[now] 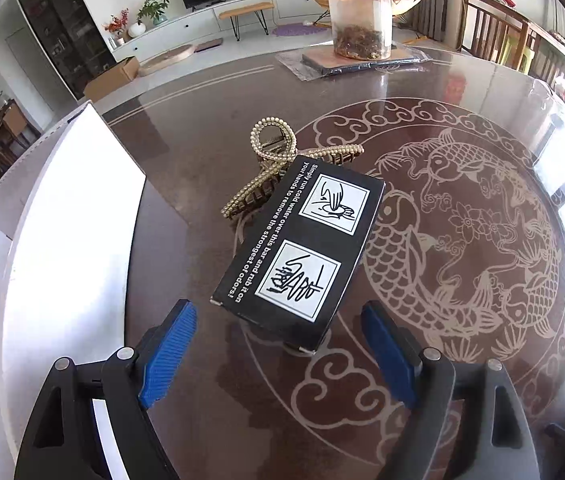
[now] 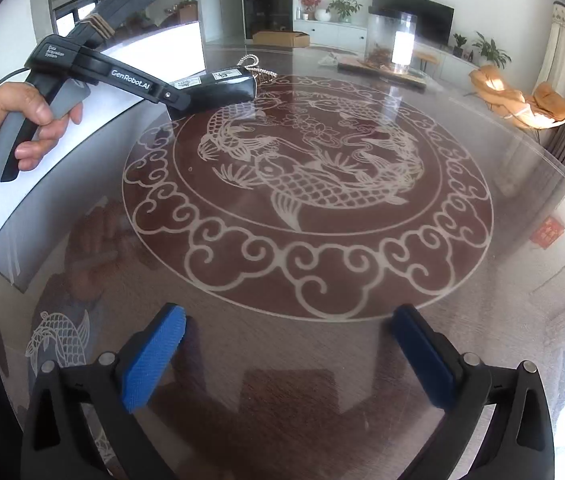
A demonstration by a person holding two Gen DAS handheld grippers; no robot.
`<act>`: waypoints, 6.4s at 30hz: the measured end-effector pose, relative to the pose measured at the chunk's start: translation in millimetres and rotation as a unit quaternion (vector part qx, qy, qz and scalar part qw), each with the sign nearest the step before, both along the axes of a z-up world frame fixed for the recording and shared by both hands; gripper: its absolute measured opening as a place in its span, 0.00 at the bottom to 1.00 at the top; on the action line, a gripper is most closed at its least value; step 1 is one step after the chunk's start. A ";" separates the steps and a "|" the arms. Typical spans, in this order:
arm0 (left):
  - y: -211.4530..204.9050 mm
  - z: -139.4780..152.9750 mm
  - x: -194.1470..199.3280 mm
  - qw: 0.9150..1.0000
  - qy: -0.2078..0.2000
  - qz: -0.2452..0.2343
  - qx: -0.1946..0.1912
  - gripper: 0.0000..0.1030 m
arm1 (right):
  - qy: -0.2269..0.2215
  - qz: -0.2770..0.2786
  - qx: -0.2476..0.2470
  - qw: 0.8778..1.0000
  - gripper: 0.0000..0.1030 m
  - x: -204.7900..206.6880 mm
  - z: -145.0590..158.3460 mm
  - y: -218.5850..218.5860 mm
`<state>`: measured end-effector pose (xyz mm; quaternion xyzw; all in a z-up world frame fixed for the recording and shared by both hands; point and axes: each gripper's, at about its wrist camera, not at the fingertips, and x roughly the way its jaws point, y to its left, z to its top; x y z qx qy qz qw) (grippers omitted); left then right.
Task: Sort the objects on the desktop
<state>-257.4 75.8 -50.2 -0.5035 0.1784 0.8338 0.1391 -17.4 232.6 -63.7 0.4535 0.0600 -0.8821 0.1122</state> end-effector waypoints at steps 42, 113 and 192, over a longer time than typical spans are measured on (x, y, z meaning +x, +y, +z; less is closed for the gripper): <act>-75.9 -13.8 136.9 0.978 0.087 0.158 0.100 0.57 | -0.001 0.136 -0.037 0.990 0.54 -326.0 5.3 -157.3; -9.4 -2.1 169.5 0.991 0.025 0.053 0.124 0.56 | -0.033 -0.022 -0.011 0.999 0.45 11.9 18.6 54.7; -300.9 139.3 232.9 0.850 0.161 0.495 0.077 1.00 | -0.033 0.247 0.024 0.968 1.00 -164.2 129.3 -351.0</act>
